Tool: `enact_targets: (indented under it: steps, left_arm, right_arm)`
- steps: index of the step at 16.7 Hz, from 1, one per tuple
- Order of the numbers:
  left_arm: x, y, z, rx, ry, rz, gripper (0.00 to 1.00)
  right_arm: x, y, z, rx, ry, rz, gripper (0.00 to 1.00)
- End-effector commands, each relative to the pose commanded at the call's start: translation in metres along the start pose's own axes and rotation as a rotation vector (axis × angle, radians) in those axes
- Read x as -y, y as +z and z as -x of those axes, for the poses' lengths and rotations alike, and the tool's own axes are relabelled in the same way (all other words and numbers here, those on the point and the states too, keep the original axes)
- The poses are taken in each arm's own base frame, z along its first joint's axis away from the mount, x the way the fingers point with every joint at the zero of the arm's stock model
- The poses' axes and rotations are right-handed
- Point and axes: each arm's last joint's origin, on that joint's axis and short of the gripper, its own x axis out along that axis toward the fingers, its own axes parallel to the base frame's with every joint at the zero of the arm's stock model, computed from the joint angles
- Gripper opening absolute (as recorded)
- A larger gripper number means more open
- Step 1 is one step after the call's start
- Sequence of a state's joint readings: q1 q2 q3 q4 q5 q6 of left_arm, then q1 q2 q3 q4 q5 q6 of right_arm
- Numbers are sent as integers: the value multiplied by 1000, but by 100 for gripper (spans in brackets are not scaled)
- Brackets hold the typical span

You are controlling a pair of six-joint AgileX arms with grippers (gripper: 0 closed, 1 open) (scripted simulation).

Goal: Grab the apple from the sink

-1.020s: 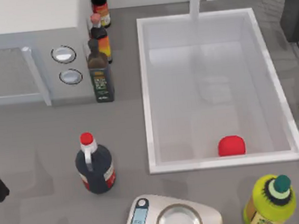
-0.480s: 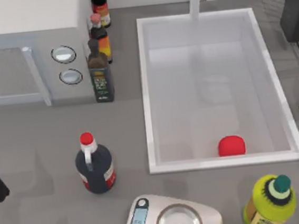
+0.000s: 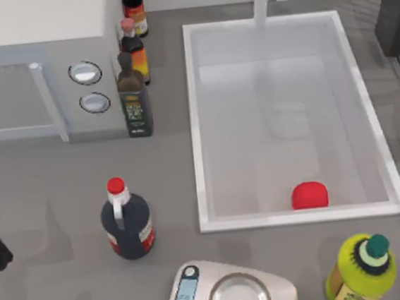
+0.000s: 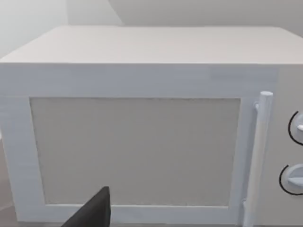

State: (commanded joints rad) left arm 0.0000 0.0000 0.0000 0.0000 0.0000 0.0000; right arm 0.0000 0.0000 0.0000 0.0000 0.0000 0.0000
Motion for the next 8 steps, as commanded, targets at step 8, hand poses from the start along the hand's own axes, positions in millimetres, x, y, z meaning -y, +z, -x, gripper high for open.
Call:
enact_targets:
  steps: [8]
  left_arm:
    - [0,0,0,0,0,0,100]
  right_arm:
    - [-9,44,-11,-217,68,-70,100]
